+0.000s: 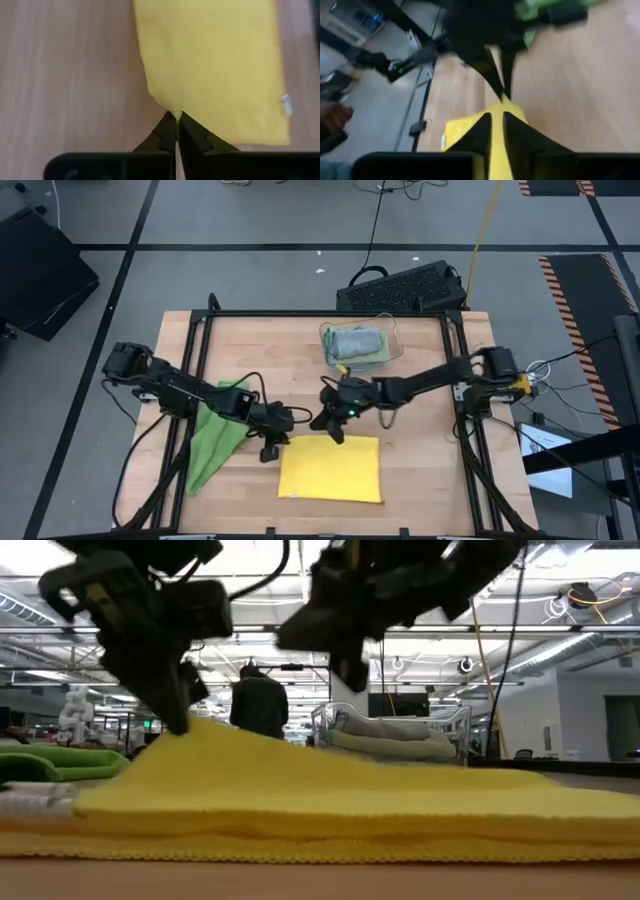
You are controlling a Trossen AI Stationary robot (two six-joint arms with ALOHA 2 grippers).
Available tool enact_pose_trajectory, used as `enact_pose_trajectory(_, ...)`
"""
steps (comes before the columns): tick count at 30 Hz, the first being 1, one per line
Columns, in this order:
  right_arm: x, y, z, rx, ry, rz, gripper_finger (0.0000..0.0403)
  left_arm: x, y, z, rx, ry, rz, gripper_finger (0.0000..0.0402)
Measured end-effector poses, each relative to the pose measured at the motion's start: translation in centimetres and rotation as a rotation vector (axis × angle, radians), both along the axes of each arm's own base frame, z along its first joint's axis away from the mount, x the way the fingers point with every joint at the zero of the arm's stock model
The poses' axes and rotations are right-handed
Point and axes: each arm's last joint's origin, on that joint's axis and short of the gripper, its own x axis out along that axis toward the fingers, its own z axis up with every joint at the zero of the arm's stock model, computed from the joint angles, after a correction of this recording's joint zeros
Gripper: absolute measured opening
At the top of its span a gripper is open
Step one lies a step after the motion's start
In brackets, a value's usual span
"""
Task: Fold microfiber towels
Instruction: Fold the yellow towel
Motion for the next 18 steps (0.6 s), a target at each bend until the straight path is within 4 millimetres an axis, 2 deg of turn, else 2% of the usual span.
enact_pose_trajectory(5,2.4,-1.5,-3.1,0.107,0.041,0.106,0.0111,0.2,0.0,1.5,0.053,0.049,-0.018,0.0017)
enact_pose_trajectory(11,4.1,-1.8,-4.6,0.151,-0.022,0.254,0.019,1.1,0.1,3.4,0.09,0.007,-0.071,0.0006)
enact_pose_trajectory(14,4.6,-1.8,-5.3,0.139,-0.015,0.271,0.0211,1.5,0.0,4.0,0.106,-0.03,-0.084,0.0017)
enact_pose_trajectory(18,4.6,-1.8,-5.7,0.099,-0.032,0.274,0.0218,1.8,0.1,4.4,0.12,-0.049,-0.087,0.0012)
